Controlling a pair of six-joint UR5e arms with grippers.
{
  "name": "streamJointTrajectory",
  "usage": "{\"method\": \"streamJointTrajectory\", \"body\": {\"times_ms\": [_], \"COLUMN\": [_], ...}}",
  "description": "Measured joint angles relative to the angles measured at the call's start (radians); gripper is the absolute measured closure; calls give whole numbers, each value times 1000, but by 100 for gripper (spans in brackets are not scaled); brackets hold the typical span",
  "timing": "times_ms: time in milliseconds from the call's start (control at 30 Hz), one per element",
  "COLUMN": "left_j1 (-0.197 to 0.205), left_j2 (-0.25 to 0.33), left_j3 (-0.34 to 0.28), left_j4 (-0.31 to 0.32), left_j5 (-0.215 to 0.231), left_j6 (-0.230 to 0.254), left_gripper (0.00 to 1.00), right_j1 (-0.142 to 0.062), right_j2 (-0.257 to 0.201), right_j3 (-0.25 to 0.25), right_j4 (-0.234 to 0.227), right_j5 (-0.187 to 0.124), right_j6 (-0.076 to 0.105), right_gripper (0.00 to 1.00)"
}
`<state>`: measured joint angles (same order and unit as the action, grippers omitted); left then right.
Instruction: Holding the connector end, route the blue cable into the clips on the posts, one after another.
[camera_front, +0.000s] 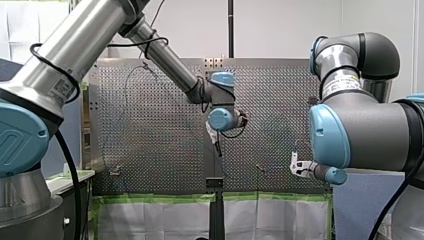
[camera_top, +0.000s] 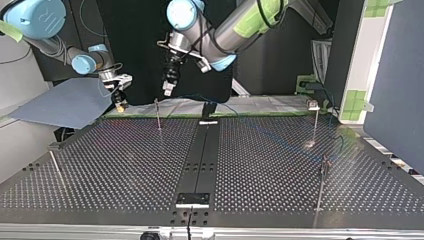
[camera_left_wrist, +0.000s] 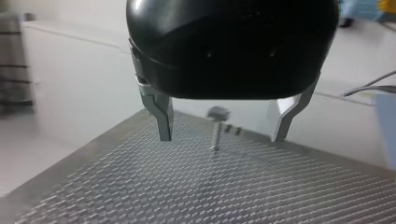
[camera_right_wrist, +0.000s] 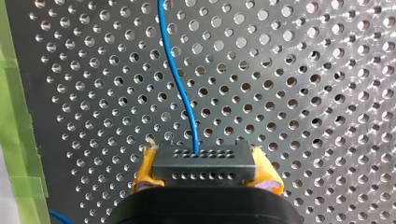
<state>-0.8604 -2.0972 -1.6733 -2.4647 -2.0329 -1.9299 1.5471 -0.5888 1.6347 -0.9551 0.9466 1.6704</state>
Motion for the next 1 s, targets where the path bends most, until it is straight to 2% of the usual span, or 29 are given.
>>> {"method": "streamJointTrajectory", "body": {"times_ms": [200,467,1000], "left_j1": [26,88,90], "left_j2": [66,150,329], "left_j3": [-66,-150,-329], "left_j4": [57,122,122], "left_j5": [-20,-17,-20], "left_j6": [-34,-56,-46], "left_gripper": [0,0,0], "right_j1": [0,0,0], "right_j2": [0,0,0], "right_j3": [0,0,0], "right_j4": [1,1,1], "right_j5": [0,0,0], "right_j6": [3,2,0], "right_gripper": [100,100,100]}}
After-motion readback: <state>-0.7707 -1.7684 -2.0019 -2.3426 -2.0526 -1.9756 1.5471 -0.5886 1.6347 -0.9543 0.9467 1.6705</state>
